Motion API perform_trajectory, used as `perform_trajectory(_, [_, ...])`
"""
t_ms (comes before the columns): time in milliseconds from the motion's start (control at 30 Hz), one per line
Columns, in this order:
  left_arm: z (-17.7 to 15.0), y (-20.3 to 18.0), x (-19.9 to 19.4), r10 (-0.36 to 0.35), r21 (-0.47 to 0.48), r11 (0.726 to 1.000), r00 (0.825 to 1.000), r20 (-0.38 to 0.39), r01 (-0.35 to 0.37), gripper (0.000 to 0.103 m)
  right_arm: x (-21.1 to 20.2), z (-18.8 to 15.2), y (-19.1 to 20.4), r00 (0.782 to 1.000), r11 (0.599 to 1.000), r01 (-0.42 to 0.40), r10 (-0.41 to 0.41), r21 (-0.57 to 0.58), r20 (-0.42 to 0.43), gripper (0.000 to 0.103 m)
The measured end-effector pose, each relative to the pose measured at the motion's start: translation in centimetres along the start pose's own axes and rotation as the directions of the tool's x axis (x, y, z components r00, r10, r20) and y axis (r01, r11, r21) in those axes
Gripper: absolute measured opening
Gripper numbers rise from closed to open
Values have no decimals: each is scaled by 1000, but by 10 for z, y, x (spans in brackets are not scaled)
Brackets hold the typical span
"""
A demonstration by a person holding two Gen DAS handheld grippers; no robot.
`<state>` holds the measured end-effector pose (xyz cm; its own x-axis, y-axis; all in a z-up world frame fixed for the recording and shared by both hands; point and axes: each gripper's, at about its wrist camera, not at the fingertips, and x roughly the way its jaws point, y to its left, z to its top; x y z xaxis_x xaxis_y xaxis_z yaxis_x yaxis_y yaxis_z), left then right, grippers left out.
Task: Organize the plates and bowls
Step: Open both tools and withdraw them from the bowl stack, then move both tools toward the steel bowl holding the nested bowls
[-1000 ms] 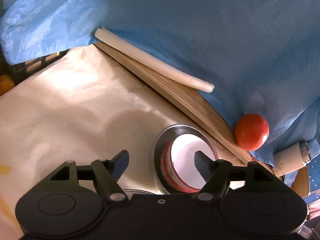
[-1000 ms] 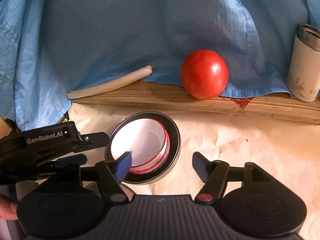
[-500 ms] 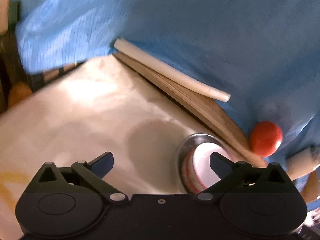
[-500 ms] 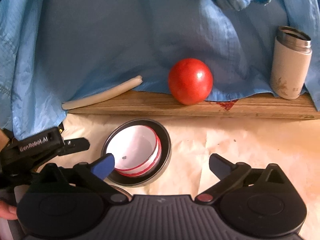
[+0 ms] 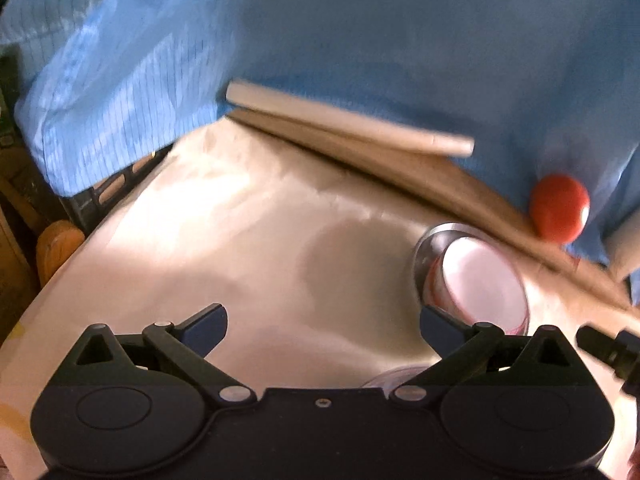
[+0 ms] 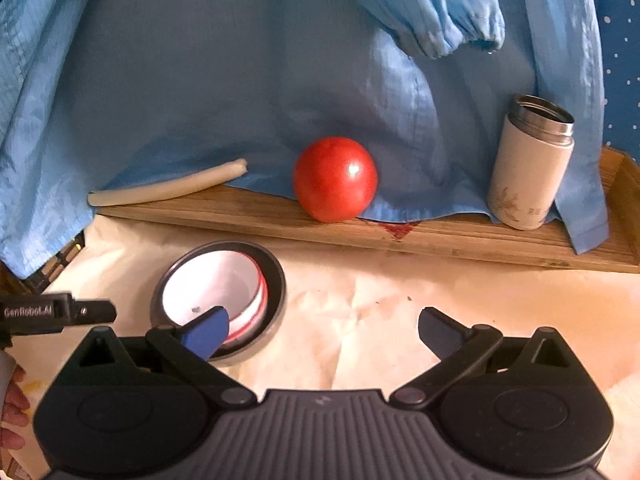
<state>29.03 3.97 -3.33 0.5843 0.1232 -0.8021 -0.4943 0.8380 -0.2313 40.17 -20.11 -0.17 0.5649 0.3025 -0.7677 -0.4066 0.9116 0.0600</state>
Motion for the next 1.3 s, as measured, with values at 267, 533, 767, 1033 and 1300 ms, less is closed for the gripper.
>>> perform_trajectory(267, [-5,1,8,32,80,996,998,-60,-27,102,6,-10,-6,997,1000,24,-23,17,-71,103])
perform_trajectory(533, [2,-3,19,69,157,986,993,-93,-54,102,12,-16,-10,993,999,26,-23,22,-115,103])
perform_trajectory(767, [12,-10,26,105,201,976,990,-96,-84,102,22,-14,-17,987,999,32,-26,34,-157,103])
perform_trajectory(1033, [22,-14,33,165,260,956,982,-94,-136,102,36,-9,-21,974,995,98,-98,-9,-203,103])
perform_trajectory(1300, [29,-7,36,182,253,956,977,-112,-149,102,43,-2,-28,975,996,92,-93,-12,-200,103])
